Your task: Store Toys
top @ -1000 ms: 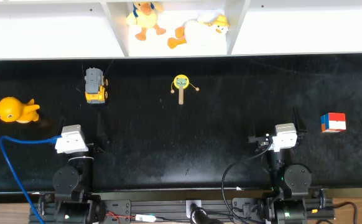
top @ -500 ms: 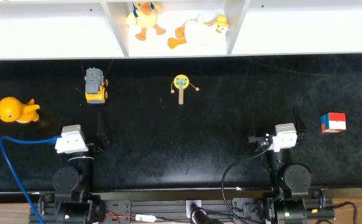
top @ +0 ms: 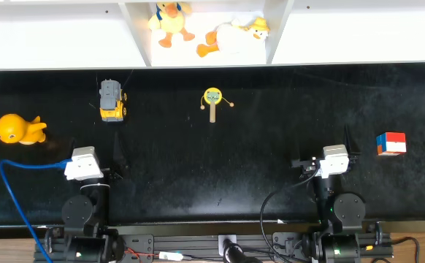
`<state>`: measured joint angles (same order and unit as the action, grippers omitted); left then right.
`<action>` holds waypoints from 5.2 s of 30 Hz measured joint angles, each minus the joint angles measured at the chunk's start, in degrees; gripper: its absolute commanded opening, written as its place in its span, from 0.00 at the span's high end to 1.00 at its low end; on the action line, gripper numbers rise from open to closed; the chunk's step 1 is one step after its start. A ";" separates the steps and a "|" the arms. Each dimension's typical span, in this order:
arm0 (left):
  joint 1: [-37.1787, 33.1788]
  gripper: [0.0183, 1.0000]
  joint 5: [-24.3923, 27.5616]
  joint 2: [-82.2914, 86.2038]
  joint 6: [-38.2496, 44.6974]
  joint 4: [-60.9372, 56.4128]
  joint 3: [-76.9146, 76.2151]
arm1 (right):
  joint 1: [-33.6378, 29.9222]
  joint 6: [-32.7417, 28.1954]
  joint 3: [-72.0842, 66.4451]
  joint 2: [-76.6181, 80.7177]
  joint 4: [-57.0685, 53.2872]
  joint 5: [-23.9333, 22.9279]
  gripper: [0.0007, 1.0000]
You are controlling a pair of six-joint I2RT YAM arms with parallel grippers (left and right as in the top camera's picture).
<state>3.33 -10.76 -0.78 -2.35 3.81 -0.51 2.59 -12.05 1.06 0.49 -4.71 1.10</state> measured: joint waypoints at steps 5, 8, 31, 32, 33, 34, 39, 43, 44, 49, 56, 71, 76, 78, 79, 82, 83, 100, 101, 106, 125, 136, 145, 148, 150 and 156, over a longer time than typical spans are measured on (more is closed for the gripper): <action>0.00 0.00 -5.77 -1.11 -0.63 8.28 -3.89 | 0.00 -0.02 0.00 0.00 0.02 0.00 0.00; 0.00 0.00 -9.84 -3.91 -0.68 13.11 -8.11 | 0.00 0.00 0.00 0.00 0.04 0.00 0.00; -5.20 0.00 -27.32 -24.65 -14.21 40.72 -39.41 | 0.02 0.00 -0.02 0.00 0.00 0.02 0.00; -6.43 0.00 -26.99 -24.65 -14.60 41.11 -39.41 | 0.00 0.00 -0.02 0.00 0.00 0.00 0.01; -7.80 0.01 -26.34 -24.68 -14.93 41.24 -39.41 | 0.00 0.00 -0.02 0.00 0.00 0.02 0.01; -9.27 0.01 -25.68 -24.76 -15.30 41.31 -39.41 | 0.00 -0.02 0.00 0.00 0.00 0.02 0.00; -17.97 0.00 -21.64 -27.58 -15.26 41.44 -39.41 | 0.00 0.00 0.00 0.00 0.00 0.02 0.00; -26.21 0.00 -13.99 -33.07 -13.55 37.90 -39.41 | 0.02 -0.02 -0.02 0.00 0.02 0.02 0.00; -28.00 0.00 -11.91 -34.62 -13.09 36.48 -39.41 | 0.00 0.00 -0.02 0.00 0.02 0.00 0.00; -33.86 0.00 -5.64 -41.88 -10.88 29.11 -39.43 | 0.00 0.00 0.00 0.00 0.04 0.00 0.01; -36.89 0.00 -3.32 -50.73 -4.61 20.98 -39.52 | 0.00 -0.02 0.00 0.00 0.00 0.04 0.01; -40.96 0.00 1.75 -68.26 4.61 9.88 -39.52 | 0.02 -0.02 0.00 0.00 -0.02 0.02 0.00; -43.10 0.00 7.63 -68.65 7.80 9.40 -39.54 | 0.00 0.00 0.00 0.00 0.00 0.02 0.00; -43.74 0.00 8.96 -68.65 8.90 9.40 -39.52 | 0.00 0.00 0.00 0.00 0.02 0.00 0.00; -44.02 0.00 9.44 -68.67 9.33 9.38 -39.52 | 0.02 0.02 -0.02 0.00 0.00 0.02 0.00; -44.78 0.00 11.23 -69.22 10.99 8.50 -39.54 | 0.00 0.00 0.00 0.00 0.00 0.02 0.01; -45.11 0.00 12.11 -69.75 11.45 8.07 -39.56 | 0.02 0.02 -0.02 0.00 0.02 0.00 0.01; -46.36 0.03 20.39 -74.25 13.42 3.34 -39.60 | 0.00 0.00 0.00 0.00 0.00 0.00 0.00; -46.36 0.04 20.68 -74.27 13.46 3.34 -39.60 | 0.02 0.02 0.00 0.00 0.00 0.02 0.00; -46.86 0.09 22.23 -75.36 13.49 3.08 -39.60 | 0.00 -0.02 -0.02 0.00 0.02 0.02 0.00; -49.22 0.32 23.19 -75.76 13.49 2.93 -39.60 | 0.00 -0.02 -0.02 0.00 0.02 0.02 0.01; -49.83 0.47 23.47 -75.76 13.49 2.91 -39.60 | 0.00 0.00 0.00 0.00 0.02 0.00 0.00; -49.83 0.55 23.47 -75.76 13.51 2.10 -39.60 | 0.00 -0.02 0.00 0.00 0.04 0.02 0.00; -49.83 0.60 23.47 -75.76 13.49 1.97 -39.60 | 0.02 -0.02 -0.02 0.00 0.00 0.02 0.00; -49.86 0.64 23.45 -75.76 13.49 1.90 -39.60 | 0.02 0.00 -0.02 0.00 0.00 0.02 0.00; -49.88 0.67 23.69 -75.34 13.49 1.97 -39.74 | 0.00 0.00 -0.02 0.00 0.00 0.02 0.00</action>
<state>-46.54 12.93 -76.12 11.14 5.78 -40.25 2.59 -12.05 1.04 0.49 -4.71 1.13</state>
